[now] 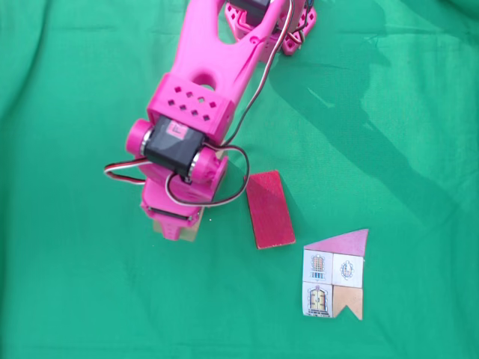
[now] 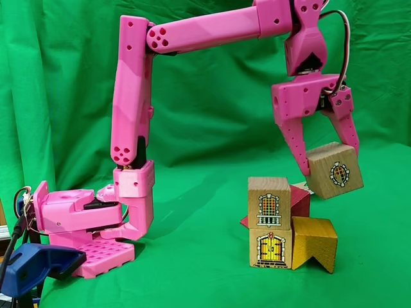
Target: Grasp some building blocks and build the house on the picture.
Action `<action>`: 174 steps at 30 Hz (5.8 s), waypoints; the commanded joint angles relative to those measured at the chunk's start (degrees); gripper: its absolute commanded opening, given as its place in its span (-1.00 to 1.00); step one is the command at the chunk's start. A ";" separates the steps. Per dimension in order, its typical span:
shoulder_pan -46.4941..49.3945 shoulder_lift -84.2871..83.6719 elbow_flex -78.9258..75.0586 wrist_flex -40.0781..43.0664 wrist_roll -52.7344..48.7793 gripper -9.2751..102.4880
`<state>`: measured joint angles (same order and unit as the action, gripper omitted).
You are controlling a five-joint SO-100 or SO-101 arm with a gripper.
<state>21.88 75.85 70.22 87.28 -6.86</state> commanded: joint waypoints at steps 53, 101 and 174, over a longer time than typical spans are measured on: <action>4.22 -6.50 -10.72 10.55 -0.88 -0.43; 6.42 0.18 -16.08 18.72 -1.05 -0.30; 6.06 -20.30 -24.70 -0.88 -0.88 -0.66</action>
<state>28.12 53.79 46.41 86.13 -7.65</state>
